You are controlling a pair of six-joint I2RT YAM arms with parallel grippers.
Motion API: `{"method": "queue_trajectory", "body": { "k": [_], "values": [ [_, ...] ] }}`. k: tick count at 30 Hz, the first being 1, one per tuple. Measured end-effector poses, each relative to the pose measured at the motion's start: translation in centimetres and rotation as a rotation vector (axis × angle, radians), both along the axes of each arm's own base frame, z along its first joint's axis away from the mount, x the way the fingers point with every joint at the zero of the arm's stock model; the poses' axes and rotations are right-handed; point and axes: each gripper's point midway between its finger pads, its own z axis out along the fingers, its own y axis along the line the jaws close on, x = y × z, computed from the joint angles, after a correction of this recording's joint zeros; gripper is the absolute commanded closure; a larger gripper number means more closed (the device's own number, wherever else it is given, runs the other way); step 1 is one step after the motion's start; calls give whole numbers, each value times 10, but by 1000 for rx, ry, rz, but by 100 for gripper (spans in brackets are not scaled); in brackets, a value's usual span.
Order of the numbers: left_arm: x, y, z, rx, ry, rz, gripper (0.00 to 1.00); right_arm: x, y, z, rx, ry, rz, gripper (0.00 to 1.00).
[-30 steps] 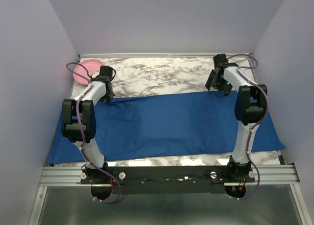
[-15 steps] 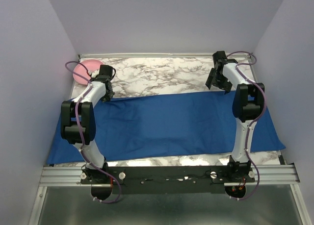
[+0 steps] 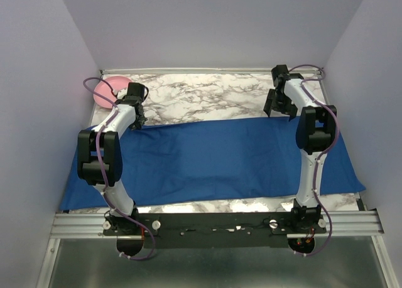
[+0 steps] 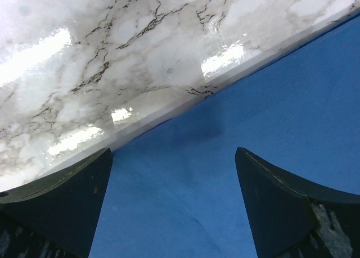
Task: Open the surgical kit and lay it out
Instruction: Open the surgical kit at the center of the board.
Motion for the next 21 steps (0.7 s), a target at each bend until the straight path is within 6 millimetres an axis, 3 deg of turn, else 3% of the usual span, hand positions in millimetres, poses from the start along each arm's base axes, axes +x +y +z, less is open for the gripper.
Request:
{"method": "queue_trajectory", "body": {
  "k": [12,15,21],
  "values": [
    [0,0,0,1,-1,0,95,-14,7,-10,45,29,23,2],
    [0,0,0,2,0,-2,95,-16,18,-5,70,15,41,2],
    [0,0,0,2,1,-3,95,-3,60,12,96,-73,92,2]
  ]
}}
